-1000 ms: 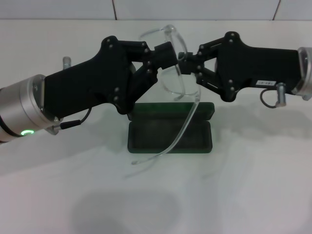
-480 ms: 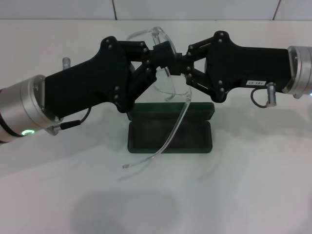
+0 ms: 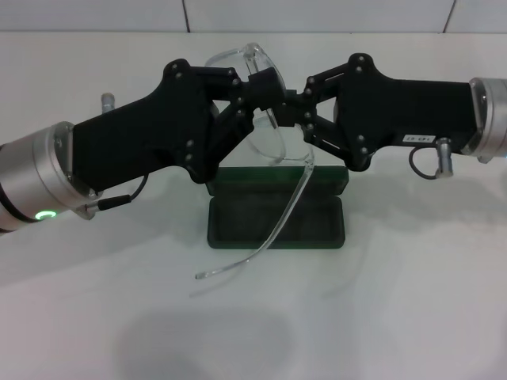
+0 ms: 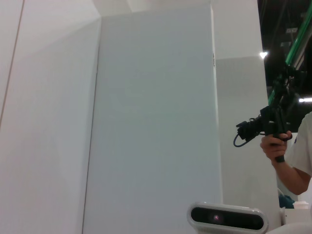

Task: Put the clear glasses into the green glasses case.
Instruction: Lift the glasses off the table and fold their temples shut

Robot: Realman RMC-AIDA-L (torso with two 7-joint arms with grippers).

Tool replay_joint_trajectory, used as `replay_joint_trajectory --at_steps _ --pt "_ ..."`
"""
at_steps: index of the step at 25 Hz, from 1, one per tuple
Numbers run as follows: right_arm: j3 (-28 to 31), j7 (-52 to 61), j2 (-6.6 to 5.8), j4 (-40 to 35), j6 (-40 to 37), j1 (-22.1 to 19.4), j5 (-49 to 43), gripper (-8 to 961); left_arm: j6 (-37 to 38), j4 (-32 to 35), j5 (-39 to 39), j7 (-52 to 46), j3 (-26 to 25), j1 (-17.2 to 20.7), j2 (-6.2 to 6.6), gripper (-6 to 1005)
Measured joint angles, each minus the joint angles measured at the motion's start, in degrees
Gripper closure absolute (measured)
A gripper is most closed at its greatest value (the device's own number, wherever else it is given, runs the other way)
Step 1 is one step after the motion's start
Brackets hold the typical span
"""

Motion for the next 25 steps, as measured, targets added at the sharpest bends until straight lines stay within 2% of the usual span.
replay_joint_trajectory --at_steps 9,16,18,21,22,23,25 --pt "0.37 -1.5 -0.04 -0.08 0.98 -0.84 1.29 886 0.26 0.0 0.28 -0.01 0.0 0.08 0.02 962" --pt "0.39 -2.09 -0.15 -1.13 1.92 -1.2 1.97 886 2.02 0.73 0.27 -0.17 -0.54 0.43 0.55 963" --pt "0.4 -1.93 -0.2 -2.33 1.97 -1.92 1.97 886 2.42 1.46 0.17 -0.39 -1.66 1.0 0.98 963" --pt "0.42 -1.62 -0.24 -4.69 1.82 -3.67 2.17 886 2.67 3.51 0.14 -1.55 -4.57 3.16 2.51 963" --pt "0.43 -1.59 -0.24 -5.53 1.75 -4.37 2.54 886 2.67 3.51 0.14 -1.55 -4.57 3.16 2.51 963" --pt "0.44 -1.56 -0.26 -6.23 1.59 -5.15 3.12 886 2.71 4.75 0.21 -2.84 -6.54 4.69 3.78 963" --pt "0.44 -1.54 -0.35 -7.22 0.88 -6.53 4.8 886 2.72 5.09 0.38 -3.42 -7.88 5.84 4.66 963"
